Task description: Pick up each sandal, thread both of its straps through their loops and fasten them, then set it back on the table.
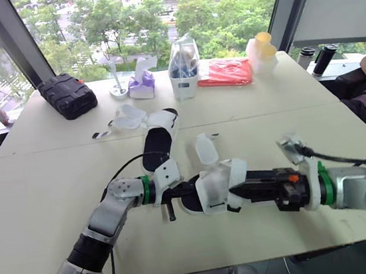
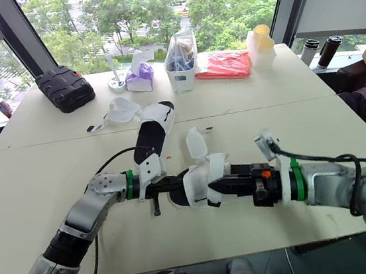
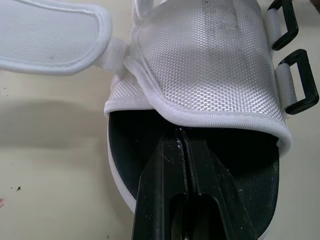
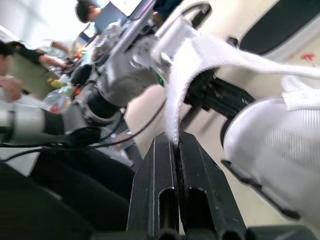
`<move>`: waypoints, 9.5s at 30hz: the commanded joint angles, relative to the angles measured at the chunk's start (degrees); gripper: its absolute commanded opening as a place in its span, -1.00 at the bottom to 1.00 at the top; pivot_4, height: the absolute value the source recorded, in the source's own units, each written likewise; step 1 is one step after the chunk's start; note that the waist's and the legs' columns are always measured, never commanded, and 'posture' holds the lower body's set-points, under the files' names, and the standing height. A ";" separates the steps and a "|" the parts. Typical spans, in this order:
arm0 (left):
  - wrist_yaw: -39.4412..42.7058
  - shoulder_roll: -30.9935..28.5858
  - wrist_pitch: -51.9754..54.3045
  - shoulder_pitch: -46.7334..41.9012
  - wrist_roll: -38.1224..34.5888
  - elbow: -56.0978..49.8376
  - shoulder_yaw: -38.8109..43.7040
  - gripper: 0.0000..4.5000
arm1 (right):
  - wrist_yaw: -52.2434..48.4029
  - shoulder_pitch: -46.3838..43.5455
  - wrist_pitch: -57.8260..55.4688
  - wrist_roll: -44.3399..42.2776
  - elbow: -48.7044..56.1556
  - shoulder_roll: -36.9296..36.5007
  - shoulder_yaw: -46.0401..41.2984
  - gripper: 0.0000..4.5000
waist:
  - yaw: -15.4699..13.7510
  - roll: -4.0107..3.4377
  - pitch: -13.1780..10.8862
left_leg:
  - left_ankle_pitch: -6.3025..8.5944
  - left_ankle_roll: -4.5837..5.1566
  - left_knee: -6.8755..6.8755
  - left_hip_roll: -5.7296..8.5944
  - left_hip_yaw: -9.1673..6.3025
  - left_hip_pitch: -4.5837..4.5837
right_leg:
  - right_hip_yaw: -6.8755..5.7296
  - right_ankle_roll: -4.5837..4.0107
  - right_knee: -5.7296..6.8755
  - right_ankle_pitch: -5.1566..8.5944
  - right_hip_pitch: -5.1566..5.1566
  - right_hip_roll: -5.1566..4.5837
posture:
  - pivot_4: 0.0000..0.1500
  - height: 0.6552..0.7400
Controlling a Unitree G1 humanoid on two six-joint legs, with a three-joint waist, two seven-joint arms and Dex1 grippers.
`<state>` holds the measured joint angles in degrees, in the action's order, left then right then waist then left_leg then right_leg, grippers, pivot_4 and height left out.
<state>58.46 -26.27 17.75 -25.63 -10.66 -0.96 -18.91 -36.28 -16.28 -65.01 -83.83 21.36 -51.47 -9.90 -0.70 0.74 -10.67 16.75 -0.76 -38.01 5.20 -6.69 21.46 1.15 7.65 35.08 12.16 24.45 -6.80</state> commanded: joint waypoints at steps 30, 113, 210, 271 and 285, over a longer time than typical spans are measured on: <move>-3.73 0.64 -0.08 1.28 -0.01 -3.17 0.93 -1.00 | -30.53 -17.17 -2.60 33.31 -20.58 -0.05 17.79 -0.99 | -0.08 -0.01 0.01 | 0.02 0.02 0.00 0.04 0.00 0.06 | 0.01 0.00 0.01 -0.01 0.09 -0.02 | 1.00 1.00; 4.86 5.66 4.32 -0.28 -3.12 0.32 -3.97 -1.00 | -2.03 24.20 6.97 25.91 14.56 12.68 -2.87 -0.62 | -0.10 -0.02 0.03 | 0.08 0.00 -0.07 0.01 0.02 -0.02 | 0.06 0.03 -0.02 -0.01 -0.04 -0.01 | 1.00 1.00; 3.14 7.30 1.68 -1.34 -1.86 3.90 -3.82 -1.00 | 6.43 -6.43 6.26 17.86 -11.66 14.00 -10.72 -0.98 | -1.40 0.04 0.06 | 0.10 0.03 -0.05 0.02 0.02 0.02 | 0.05 0.01 -0.13 -0.02 -0.03 0.00 | 1.00 1.00; 1.70 8.19 0.31 -0.96 -1.36 4.73 -3.82 -1.00 | 14.26 -11.39 10.61 33.58 -27.60 18.95 -0.46 -0.98 | 0.16 -0.06 0.04 | 0.09 0.02 -0.03 0.03 0.03 -0.02 | 0.06 0.01 -0.03 -0.03 -0.01 0.01 | 1.00 1.00; 0.74 9.35 -1.68 -2.41 -0.72 7.32 -3.11 -1.00 | 6.29 -11.97 11.72 42.71 -23.95 18.73 4.20 -0.58 | 0.16 -0.06 0.05 | 0.09 0.02 -0.03 0.03 0.02 -0.03 | 0.06 0.01 -0.03 -0.02 -0.01 0.01 | 1.00 1.00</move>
<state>60.42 -17.18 16.72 -27.77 -11.94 5.69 -23.13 -28.69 -27.29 -54.05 -41.31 -3.68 -33.05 -5.37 -0.54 0.68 -10.62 16.84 -0.74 -38.04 5.23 -6.67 21.43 1.21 7.66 35.05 12.14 24.45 -6.79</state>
